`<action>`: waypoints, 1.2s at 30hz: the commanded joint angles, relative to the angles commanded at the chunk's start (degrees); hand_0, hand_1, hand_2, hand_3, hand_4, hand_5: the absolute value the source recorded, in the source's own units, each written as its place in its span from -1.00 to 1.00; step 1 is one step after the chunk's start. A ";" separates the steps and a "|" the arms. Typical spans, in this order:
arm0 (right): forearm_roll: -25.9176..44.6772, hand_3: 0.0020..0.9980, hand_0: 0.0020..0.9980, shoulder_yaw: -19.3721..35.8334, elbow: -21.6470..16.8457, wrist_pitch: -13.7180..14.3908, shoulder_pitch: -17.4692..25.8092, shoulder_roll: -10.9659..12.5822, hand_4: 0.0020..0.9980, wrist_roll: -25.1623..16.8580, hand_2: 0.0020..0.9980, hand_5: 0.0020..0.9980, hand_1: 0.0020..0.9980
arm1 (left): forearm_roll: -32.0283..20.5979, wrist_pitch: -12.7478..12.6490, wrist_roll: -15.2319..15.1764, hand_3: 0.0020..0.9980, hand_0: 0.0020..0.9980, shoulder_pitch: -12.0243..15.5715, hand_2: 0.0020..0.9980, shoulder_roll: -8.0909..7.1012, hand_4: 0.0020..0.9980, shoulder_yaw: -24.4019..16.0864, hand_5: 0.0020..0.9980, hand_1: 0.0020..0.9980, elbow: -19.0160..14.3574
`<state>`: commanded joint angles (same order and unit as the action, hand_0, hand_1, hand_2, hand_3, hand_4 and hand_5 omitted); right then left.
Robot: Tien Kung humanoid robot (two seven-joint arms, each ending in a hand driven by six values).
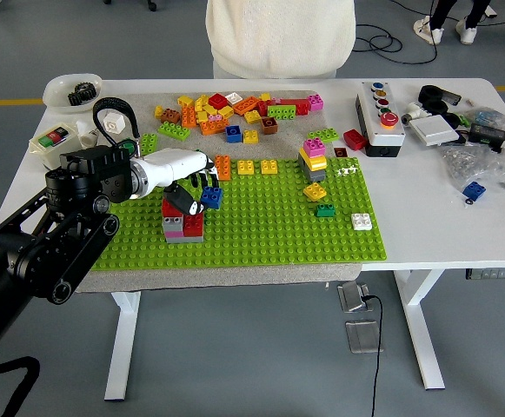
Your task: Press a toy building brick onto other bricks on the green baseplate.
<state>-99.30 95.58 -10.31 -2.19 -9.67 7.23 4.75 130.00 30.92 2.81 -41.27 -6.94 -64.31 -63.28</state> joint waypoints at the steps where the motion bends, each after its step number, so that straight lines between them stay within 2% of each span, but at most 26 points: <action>1: 0.02 0.22 0.50 -0.01 0.00 0.00 0.00 -0.02 0.74 -0.01 0.37 0.04 0.29 | 0.00 0.01 0.01 0.09 0.28 -0.05 0.13 0.03 -0.06 -0.04 -0.82 0.24 0.13; 11: 0.06 0.22 0.50 0.13 0.00 0.00 -0.06 0.05 0.74 0.03 0.37 0.04 0.29 | 0.00 0.19 0.04 0.09 0.28 -0.32 0.13 -0.03 -0.06 -0.28 -0.82 0.24 1.35; 22: 0.13 0.22 0.50 0.09 0.00 0.02 -0.03 -0.02 0.74 -0.01 0.37 0.04 0.29 | 0.00 1.12 0.21 0.08 0.28 0.02 0.13 -0.35 -0.07 -0.85 -0.82 0.23 0.54; 36: 0.20 0.22 0.50 0.29 0.00 0.04 0.01 -0.04 0.74 -0.01 0.37 0.04 0.29 | 0.00 1.68 0.20 0.08 0.27 0.17 0.13 -0.87 -0.09 -1.18 -0.82 0.22 1.17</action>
<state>-99.10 95.86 -10.31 -2.15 -9.66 7.19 4.74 130.00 32.60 3.01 -41.10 -7.81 -65.49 -62.11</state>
